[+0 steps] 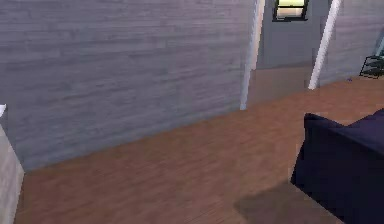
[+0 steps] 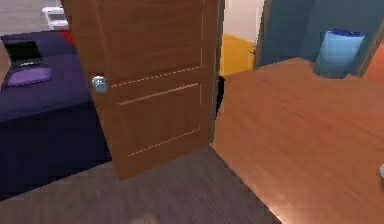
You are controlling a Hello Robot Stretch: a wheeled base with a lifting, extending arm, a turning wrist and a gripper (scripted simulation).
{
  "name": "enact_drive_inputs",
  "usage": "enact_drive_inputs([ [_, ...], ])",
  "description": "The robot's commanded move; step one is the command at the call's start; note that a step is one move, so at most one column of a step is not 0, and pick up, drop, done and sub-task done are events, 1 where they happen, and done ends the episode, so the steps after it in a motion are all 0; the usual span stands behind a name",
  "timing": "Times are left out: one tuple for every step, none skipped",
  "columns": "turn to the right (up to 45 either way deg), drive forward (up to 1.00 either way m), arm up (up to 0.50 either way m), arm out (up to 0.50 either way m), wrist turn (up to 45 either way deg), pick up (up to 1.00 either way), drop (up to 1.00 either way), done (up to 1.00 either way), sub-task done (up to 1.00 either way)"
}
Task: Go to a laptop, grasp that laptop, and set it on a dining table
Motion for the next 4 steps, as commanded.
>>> enact_drive_inputs([
  [6.0,0.00,0.00,0.00,0.0,0.00,0.00,0.00,0.00],
  [0.0,1.00,0.00,0.00,0.0,0.00,0.00,0.00,0.00],
  [6.0,0.00,0.00,0.00,0.0,0.00,0.00,0.00,0.00],
  [0.0,0.35,0.00,0.00,0.0,0.00,0.00,0.00,0.00],
])
